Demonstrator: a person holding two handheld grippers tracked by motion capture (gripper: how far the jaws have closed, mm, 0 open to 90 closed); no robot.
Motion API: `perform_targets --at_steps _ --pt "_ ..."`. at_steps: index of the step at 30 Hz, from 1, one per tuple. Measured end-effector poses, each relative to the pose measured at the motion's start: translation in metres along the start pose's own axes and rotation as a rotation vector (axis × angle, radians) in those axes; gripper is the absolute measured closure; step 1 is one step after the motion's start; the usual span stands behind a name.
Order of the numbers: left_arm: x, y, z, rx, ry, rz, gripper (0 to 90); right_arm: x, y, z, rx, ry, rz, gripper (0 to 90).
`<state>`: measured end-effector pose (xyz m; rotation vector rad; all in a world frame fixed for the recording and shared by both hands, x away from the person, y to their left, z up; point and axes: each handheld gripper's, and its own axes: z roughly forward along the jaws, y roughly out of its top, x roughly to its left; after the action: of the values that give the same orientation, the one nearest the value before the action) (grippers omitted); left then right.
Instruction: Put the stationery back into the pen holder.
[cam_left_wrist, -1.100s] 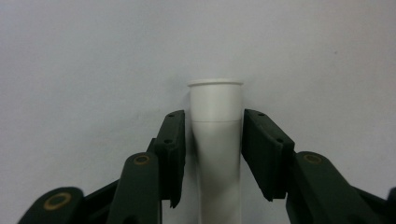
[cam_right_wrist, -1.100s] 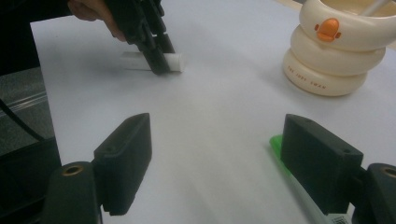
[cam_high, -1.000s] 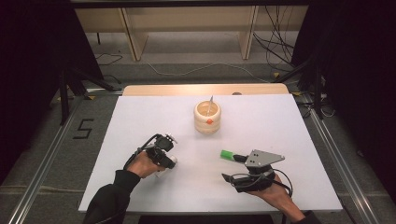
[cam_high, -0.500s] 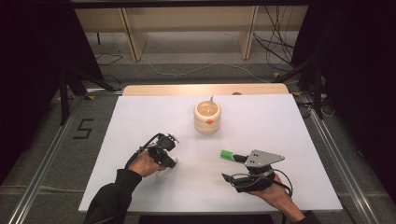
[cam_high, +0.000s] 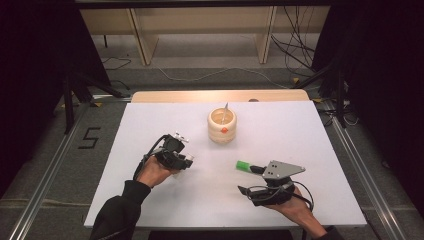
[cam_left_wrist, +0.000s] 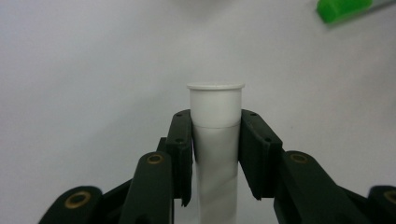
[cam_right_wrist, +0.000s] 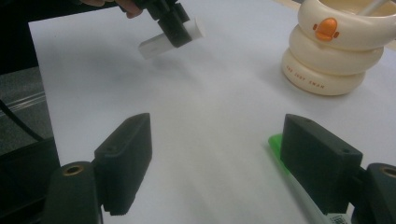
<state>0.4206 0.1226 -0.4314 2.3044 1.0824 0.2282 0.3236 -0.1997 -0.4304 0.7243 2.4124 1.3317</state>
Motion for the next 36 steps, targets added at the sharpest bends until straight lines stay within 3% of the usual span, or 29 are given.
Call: perform_targets --at_steps 11,19,31,36 --pt "0.001 0.006 -0.013 -0.196 0.002 -0.053 67.1 0.0 0.0 0.0 -0.007 -0.002 0.006 26.0" --pt "-0.001 0.016 -0.014 -0.298 -0.03 -0.079 67.1 0.0 0.0 0.0 -0.008 -0.002 0.01 25.9" --pt "0.002 0.045 -0.01 -0.393 -0.05 -0.075 67.0 -0.001 0.0 0.0 -0.008 0.0 0.018 25.9" --pt "0.003 0.054 -0.008 -0.404 -0.055 -0.075 67.1 -0.001 -0.001 0.0 -0.008 0.001 0.017 25.9"
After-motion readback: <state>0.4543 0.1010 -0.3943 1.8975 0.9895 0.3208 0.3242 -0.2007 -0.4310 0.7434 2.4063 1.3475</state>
